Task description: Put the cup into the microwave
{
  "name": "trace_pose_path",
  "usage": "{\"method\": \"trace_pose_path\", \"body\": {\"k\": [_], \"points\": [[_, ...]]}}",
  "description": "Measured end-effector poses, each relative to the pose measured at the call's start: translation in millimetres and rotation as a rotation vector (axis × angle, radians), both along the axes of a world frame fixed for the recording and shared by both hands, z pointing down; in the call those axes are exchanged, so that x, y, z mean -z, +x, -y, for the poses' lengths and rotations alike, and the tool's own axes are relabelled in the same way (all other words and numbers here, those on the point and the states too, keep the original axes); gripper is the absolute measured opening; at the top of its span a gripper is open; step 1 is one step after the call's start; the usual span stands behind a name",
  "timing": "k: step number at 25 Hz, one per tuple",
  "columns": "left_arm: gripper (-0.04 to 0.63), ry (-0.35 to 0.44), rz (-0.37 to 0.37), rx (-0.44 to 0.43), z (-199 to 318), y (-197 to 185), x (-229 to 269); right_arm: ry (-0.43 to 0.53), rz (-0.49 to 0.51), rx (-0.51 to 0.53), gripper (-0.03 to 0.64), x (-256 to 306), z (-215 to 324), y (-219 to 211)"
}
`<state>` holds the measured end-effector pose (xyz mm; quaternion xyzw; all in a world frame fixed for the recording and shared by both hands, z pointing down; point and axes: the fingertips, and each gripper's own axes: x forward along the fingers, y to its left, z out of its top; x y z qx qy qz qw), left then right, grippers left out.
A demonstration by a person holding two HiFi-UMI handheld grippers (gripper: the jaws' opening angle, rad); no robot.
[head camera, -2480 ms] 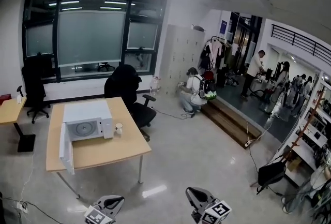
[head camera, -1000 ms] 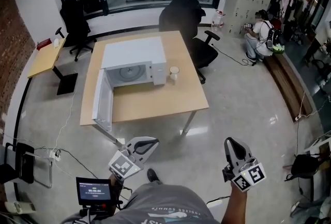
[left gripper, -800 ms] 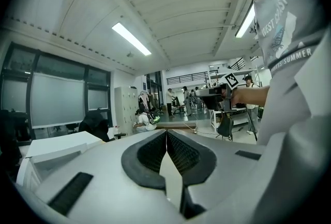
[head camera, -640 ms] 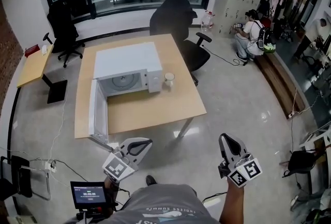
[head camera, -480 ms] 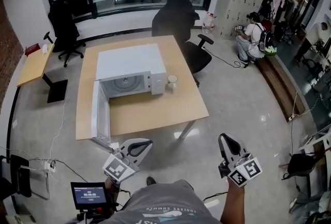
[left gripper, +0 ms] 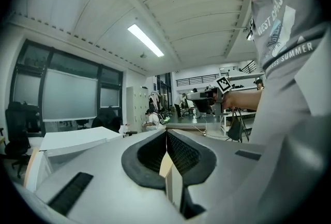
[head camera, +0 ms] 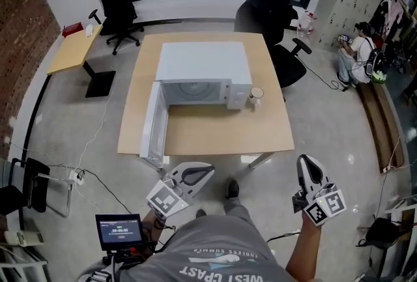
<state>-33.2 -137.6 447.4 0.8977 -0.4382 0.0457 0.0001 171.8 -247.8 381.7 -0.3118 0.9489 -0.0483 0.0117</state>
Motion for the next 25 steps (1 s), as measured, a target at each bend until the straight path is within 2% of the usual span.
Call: {"method": "trace_pose_path", "body": {"k": [4,8,11,15,22,24,25], "points": [[0.021,-0.011,0.015,0.045,20,-14,-1,-0.015,-0.005,0.044,0.02,-8,39,-22],[0.021,-0.033,0.014,0.094,62,-24,-2,-0.041,-0.026,0.071,0.021,-26,102,-38],[0.021,-0.042,0.031,0.128,91,-30,-4,-0.064,-0.057,0.082,0.021,-44,150,-51],[0.021,-0.061,0.017,0.183,121,-40,-5,-0.098,-0.117,0.067,0.021,-76,214,-68],[0.021,-0.137,0.027,0.291,179,-51,-46,-0.256,-0.234,0.091,0.025,-204,333,-102],[0.021,-0.171,0.008,0.329,182,-58,-51,-0.316,-0.284,0.093,0.055,-239,351,-115],[0.021,-0.186,0.003,0.342,183,-61,-53,-0.348,-0.306,0.093,0.092,-256,357,-121]]}}
